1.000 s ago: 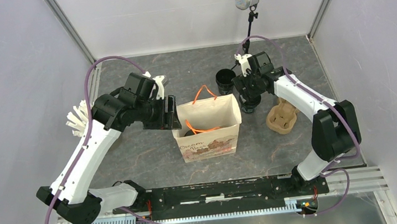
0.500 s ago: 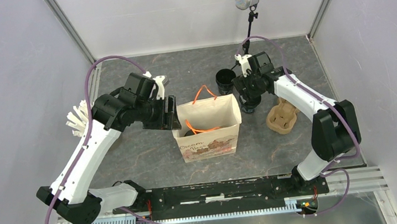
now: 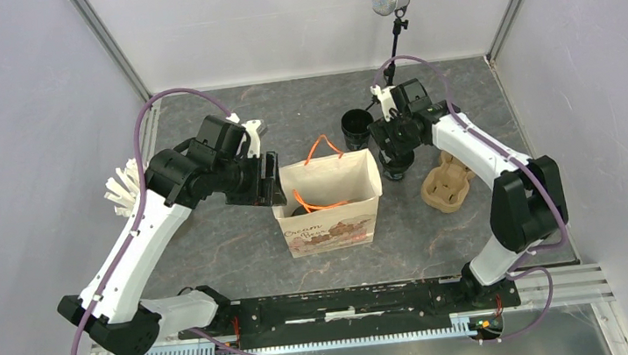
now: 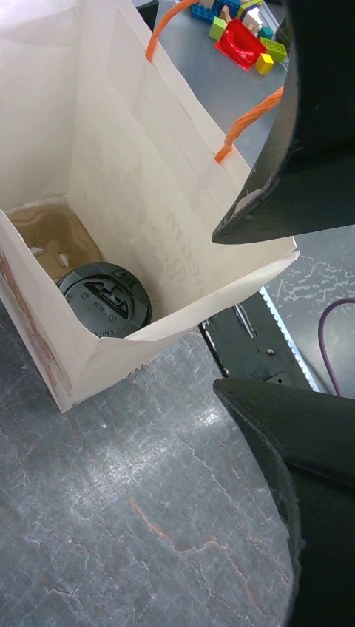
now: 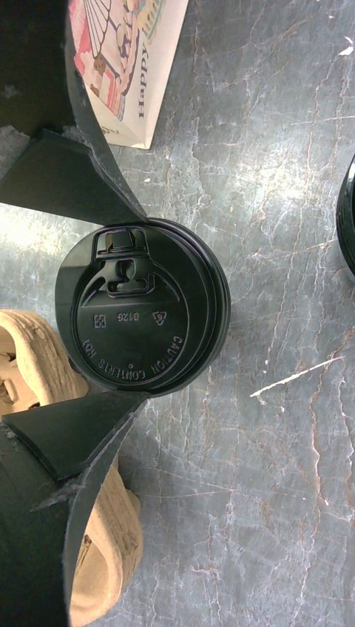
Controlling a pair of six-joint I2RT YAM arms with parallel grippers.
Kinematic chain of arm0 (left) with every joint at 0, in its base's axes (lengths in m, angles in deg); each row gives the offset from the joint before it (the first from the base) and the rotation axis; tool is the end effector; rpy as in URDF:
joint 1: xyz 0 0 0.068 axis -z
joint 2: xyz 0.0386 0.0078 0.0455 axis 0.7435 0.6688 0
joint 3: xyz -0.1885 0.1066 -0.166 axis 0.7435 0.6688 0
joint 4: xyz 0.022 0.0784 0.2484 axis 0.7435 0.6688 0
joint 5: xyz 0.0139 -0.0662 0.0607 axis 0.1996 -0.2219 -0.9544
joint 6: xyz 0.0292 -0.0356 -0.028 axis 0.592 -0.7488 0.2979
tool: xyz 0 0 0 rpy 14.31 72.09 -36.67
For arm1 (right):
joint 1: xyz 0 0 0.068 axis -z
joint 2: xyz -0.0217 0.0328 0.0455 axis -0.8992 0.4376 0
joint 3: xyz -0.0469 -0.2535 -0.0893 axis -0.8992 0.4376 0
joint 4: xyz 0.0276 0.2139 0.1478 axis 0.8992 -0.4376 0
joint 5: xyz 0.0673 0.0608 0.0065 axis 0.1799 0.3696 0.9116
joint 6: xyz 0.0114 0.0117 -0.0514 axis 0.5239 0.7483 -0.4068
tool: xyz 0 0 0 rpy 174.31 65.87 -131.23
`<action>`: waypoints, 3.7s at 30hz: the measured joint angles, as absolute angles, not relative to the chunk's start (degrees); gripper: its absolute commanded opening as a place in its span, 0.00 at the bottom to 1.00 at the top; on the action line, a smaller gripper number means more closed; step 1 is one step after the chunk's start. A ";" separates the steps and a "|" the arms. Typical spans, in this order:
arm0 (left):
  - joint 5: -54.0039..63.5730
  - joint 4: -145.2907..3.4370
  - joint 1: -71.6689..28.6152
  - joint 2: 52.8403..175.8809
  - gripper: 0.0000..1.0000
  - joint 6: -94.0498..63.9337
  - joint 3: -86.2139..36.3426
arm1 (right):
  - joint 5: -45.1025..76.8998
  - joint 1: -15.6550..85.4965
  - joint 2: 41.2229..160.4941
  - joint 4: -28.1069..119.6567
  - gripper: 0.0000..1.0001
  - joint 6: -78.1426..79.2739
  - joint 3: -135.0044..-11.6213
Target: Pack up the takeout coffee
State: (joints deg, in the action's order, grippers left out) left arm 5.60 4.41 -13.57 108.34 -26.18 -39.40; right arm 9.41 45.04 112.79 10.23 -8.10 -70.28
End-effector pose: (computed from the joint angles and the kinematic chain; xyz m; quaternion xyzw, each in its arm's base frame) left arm 0.1652 -0.1202 0.4001 0.1207 0.9459 -0.2060 0.2199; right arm 0.3259 0.1130 0.2565 -0.1762 0.9413 0.0524 0.2831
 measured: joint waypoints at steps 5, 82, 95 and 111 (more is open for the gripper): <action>5.56 4.47 -13.57 108.34 0.73 -26.15 -39.40 | 9.27 45.04 114.28 6.47 0.87 -8.10 -73.25; 3.57 5.24 -14.20 110.00 0.56 -30.00 -45.28 | 41.25 35.80 76.79 3.17 0.65 -14.96 -88.00; 4.53 4.82 -14.20 110.02 0.55 -31.16 -44.18 | 41.62 27.01 79.55 -0.59 0.66 -16.23 -84.75; 7.33 -0.92 -14.20 111.84 0.15 -30.55 -41.49 | 29.62 19.01 90.58 -4.17 0.68 -26.56 -87.65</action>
State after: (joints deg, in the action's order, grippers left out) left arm 7.33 -0.92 -14.20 111.84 -30.55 -41.49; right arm 29.62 19.01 90.58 -4.17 -26.56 -87.65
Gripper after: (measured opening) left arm 0.198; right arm 0.788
